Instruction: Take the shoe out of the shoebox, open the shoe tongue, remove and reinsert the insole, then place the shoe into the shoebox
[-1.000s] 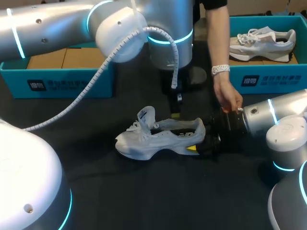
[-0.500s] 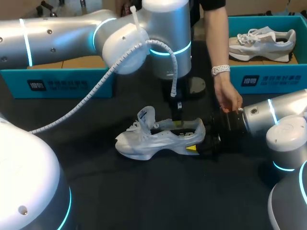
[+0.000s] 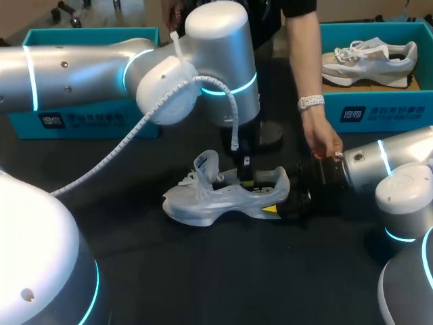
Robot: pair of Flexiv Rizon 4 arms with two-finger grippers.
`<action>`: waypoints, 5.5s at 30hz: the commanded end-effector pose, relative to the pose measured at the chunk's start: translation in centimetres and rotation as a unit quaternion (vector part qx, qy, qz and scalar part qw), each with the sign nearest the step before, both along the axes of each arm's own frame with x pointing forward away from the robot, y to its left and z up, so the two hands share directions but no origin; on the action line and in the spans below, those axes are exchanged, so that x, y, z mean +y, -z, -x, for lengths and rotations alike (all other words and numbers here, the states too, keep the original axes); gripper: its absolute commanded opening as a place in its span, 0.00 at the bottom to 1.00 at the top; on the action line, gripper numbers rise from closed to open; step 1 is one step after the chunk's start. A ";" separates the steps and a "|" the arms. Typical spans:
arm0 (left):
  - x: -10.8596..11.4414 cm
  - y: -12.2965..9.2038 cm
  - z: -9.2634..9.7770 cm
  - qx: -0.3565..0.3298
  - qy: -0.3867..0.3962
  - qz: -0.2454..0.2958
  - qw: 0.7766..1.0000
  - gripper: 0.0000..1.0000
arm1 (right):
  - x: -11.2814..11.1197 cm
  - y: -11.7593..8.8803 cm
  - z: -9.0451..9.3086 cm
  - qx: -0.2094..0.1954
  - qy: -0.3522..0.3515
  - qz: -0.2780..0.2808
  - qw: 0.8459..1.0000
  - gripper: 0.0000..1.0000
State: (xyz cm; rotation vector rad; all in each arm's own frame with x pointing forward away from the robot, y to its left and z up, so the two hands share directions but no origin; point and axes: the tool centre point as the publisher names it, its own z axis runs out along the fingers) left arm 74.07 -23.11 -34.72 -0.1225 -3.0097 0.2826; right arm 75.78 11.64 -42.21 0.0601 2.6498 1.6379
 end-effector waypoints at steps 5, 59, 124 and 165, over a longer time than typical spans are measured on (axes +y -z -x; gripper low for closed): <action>-0.1 1.0 0.2 -0.003 0.004 -0.013 1.000 0.00 | 0.1 0.2 0.0 0.000 0.000 0.002 1.000 0.00; -1.2 2.1 -0.6 0.013 0.011 -0.024 1.000 0.00 | 0.1 0.2 0.0 0.000 0.000 0.002 1.000 0.00; 0.7 7.7 -0.3 -0.103 0.054 0.008 0.993 0.00 | 0.1 0.2 0.0 0.000 0.000 0.002 1.000 0.00; 3.5 -1.3 -1.8 0.037 0.019 0.051 0.998 0.00 | 0.1 0.2 0.0 0.000 0.000 0.002 1.000 0.00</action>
